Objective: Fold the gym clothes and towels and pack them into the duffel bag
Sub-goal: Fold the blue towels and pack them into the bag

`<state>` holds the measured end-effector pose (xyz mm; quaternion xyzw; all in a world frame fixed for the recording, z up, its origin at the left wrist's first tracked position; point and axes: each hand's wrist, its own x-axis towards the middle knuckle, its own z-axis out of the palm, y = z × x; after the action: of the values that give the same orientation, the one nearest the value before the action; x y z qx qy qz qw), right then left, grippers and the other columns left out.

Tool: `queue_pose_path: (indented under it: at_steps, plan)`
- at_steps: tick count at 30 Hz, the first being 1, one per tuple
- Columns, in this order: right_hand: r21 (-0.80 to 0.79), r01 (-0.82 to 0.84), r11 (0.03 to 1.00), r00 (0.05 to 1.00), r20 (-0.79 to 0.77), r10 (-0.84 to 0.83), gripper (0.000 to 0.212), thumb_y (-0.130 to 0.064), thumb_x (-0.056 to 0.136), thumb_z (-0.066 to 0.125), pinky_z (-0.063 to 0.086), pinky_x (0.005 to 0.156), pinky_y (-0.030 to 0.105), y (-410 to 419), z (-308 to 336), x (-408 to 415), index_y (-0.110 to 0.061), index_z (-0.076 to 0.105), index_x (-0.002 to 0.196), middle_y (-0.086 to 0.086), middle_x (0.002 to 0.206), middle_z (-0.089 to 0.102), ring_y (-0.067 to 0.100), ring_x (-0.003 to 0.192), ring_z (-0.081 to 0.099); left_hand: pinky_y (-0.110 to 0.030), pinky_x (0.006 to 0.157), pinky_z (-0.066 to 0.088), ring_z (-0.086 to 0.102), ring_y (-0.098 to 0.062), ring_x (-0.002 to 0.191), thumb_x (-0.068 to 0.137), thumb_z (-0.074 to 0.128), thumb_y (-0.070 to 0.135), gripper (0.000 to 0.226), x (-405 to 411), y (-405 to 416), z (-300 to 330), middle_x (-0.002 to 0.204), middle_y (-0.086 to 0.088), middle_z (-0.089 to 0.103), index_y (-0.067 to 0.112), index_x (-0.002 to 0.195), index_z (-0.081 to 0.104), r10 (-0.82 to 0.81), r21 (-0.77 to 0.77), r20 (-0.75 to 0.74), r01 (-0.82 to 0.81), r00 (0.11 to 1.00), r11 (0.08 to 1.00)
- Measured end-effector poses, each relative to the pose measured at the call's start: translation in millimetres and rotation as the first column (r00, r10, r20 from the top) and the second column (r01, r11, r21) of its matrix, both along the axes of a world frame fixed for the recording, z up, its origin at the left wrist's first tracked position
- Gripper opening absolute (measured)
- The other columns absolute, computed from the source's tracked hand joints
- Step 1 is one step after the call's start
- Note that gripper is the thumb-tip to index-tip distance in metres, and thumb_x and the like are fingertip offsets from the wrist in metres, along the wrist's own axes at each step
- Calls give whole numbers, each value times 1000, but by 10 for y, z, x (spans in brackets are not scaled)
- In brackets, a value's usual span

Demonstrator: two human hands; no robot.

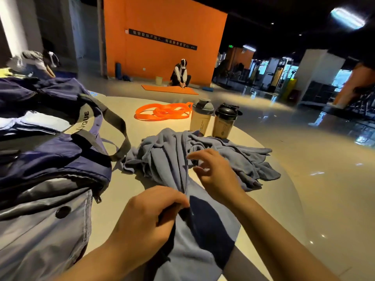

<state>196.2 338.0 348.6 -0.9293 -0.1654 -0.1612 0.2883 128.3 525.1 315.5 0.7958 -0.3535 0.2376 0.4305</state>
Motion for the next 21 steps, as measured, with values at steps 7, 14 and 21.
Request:
queue_pose_path:
  at_steps: [7, 14, 21]
  plan:
    - [142, 49, 989, 999, 4, -50, 16, -1, 92, 53, 49, 92, 40, 66, 65, 647, -11, 64, 100, -1, 110, 53, 21, 101, 54, -11, 69, 50, 61, 0, 80, 91, 52, 28, 11, 161, 133, -91, 91, 13, 65, 30, 99, 59, 21, 76, 76, -27, 997, 997]
    - [268, -145, 953, 714, 695, -87, 10, -7, 92, 53, 52, 77, 15, -199, 888, 345, -14, 53, 100, -2, 94, 58, 3, 81, 58, -3, 74, 47, 61, 7, 86, 82, 62, -6, 52, 420, 460, 49, 85, 25, 64, 44, 96, 60, 417, -232, -23, -410, 909, 882]
    - [-90, -32, 995, 853, 517, 74, 14, -34, 92, 54, 44, 70, -1, -546, 147, -408, -27, 52, 105, 1, 92, 67, 3, 80, 60, -6, 71, 43, 62, 5, 86, 85, 66, 2, 51, 382, 523, 104, 96, 25, 62, 49, 100, 51, 372, -129, -87, -381, 924, 916]
